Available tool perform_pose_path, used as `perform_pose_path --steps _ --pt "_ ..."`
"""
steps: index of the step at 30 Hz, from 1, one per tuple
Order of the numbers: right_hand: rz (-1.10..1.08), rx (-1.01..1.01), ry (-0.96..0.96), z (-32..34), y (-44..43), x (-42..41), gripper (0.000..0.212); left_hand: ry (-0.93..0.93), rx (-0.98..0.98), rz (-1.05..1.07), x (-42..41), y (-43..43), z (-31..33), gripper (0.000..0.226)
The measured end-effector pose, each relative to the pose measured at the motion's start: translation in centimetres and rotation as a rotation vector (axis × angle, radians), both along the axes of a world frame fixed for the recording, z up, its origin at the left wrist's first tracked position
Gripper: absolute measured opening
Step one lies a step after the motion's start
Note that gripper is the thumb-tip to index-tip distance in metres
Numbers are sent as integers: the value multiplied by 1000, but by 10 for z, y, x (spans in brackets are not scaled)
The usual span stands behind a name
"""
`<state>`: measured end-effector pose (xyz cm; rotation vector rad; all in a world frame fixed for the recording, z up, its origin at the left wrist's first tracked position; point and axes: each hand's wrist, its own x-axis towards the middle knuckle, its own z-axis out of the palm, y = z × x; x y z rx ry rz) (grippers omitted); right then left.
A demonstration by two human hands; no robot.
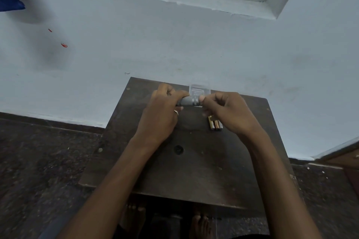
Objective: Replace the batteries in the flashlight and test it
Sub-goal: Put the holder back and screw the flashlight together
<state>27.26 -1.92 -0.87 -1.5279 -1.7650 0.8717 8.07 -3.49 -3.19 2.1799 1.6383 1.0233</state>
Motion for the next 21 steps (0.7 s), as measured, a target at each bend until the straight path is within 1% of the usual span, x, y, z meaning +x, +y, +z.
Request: perform_pose_path --steps 2,3,8,9,10,12,13,15,17,19,21 --pt "-31 -13 -50 -1 0 -3 53 -1 2 -1 0 0 0 47" --pt "-40 -11 -65 -1 0 -4 57 3 2 0 0 0 -1 48" --pt "-67 -11 -90 -2 0 -5 66 6 4 7 0 1 -2 49" --pt "-66 -13 -81 0 -1 -4 63 11 6 10 0 1 -2 48" --pt "-57 -14 -43 1 -1 -3 53 18 8 15 0 1 -2 48" --pt "-17 -31 89 4 -1 1 20 30 9 29 0 2 -3 48" --pt "13 -59 140 5 -1 3 17 37 8 34 -1 2 -3 48" --pt "59 -94 199 4 1 5 28 53 6 40 -1 1 -3 49" --pt "62 -90 193 3 1 3 28 64 8 39 -1 1 -3 49" --pt "59 -73 169 1 2 2 19 76 10 38 -1 1 -3 50" --pt "57 -55 128 0 2 3 4 79 11 37 0 1 -3 50"
